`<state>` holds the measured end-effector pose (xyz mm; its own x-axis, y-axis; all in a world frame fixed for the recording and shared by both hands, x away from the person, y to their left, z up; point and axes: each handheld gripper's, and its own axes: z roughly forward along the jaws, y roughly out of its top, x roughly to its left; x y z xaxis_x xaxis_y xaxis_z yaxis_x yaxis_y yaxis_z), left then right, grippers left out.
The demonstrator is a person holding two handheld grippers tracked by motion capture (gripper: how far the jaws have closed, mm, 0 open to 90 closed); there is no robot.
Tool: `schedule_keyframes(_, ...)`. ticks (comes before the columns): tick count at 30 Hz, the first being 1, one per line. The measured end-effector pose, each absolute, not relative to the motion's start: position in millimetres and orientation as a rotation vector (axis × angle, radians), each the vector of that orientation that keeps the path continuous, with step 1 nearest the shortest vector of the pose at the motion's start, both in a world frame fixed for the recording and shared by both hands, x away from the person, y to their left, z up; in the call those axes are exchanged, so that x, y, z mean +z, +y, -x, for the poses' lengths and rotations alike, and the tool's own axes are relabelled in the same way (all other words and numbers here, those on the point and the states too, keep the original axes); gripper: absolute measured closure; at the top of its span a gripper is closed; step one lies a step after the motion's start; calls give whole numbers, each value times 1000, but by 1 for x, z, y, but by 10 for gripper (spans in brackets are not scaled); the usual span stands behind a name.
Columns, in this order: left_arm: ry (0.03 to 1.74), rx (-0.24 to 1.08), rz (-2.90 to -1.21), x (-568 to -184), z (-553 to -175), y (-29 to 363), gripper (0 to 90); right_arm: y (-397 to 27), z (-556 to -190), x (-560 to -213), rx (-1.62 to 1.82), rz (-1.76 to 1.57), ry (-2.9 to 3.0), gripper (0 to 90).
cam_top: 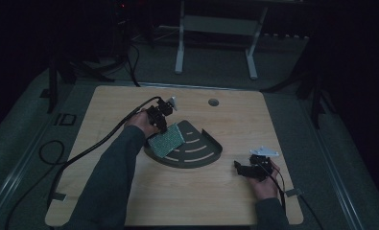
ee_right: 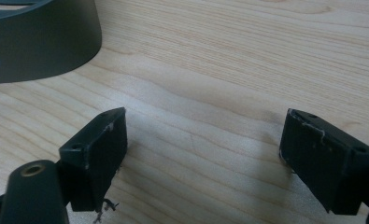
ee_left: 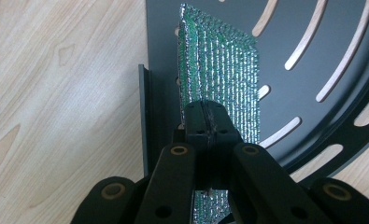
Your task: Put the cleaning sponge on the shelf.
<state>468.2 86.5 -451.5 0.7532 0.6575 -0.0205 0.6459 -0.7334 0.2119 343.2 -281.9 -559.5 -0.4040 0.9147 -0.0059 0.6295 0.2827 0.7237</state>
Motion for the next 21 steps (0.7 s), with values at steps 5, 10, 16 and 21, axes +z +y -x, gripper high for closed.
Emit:
schedule_keyframes(5, 1035, 108, -2769, -453, -469, 86, 899, -282, -343, -559, 910, -1388, 2135, 148)
schedule_keyframes(10, 1057, 140, -2802, -457, -471, 88, 897, -282, -343, -559, 910, -1388, 2135, 148)
schedule_keyframes(16, 1065, 139, -2814, -457, -472, 89, 896, -282, -343, -559, 909, -1388, 2135, 148)
schedule_keyframes(21, 1084, 128, -2814, -458, -473, 92, 853, -282, -343, -559, 910, -1388, 2135, 148)
